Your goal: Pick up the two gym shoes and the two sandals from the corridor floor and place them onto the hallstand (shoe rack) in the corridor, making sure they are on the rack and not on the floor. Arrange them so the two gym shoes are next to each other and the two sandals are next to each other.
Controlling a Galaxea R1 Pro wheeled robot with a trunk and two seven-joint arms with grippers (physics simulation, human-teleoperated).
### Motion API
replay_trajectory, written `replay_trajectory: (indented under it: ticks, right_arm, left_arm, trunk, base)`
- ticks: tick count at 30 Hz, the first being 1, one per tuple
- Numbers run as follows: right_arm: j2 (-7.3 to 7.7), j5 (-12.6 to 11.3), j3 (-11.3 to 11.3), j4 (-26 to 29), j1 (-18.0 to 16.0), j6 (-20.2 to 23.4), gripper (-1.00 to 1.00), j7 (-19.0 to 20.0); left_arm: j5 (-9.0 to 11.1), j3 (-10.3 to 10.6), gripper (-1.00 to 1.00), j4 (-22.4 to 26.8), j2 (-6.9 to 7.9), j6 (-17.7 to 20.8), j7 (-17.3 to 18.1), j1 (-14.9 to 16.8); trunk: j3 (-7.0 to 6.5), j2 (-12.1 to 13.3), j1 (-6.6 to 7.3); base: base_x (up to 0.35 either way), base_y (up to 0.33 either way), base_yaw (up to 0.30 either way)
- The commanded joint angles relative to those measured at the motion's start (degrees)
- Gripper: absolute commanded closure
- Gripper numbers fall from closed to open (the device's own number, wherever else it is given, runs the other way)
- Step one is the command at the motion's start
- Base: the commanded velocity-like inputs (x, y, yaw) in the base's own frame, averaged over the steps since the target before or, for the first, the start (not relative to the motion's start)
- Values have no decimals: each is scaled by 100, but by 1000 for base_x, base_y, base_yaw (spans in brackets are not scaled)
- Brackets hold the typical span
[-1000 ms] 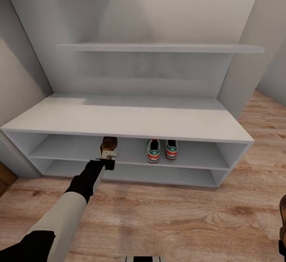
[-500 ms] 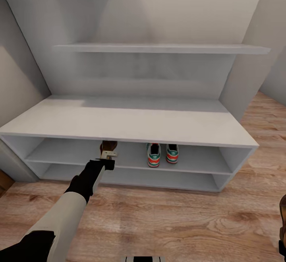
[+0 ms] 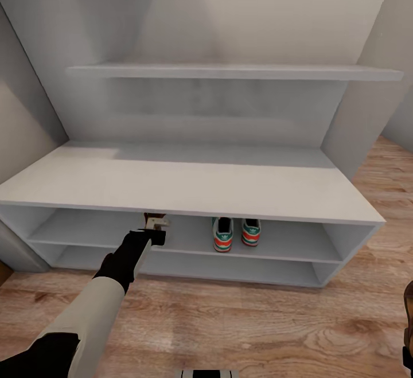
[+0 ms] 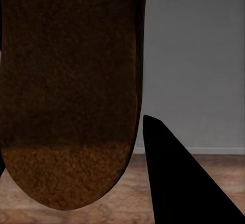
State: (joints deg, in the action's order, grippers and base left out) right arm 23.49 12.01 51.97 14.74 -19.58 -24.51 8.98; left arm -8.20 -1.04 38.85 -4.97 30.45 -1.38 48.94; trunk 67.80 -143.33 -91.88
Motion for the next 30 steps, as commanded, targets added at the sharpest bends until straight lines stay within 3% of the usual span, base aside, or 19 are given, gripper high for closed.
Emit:
replay_trajectory:
  ticks: [1,30]
  right_arm:
    - [2,35,50,-6,-5,-19,100,34]
    - [-2,37,48,-6,-2,-19,100,34]
  left_arm:
    - [-68,-10,100,8,-4,28,15,2]
    - [-59,-18,100,6,0,16,15,2]
  trunk:
    - [5,-2,1]
    - [5,-2,1]
  base:
    - [11,0,0]
    - [48,0,0]
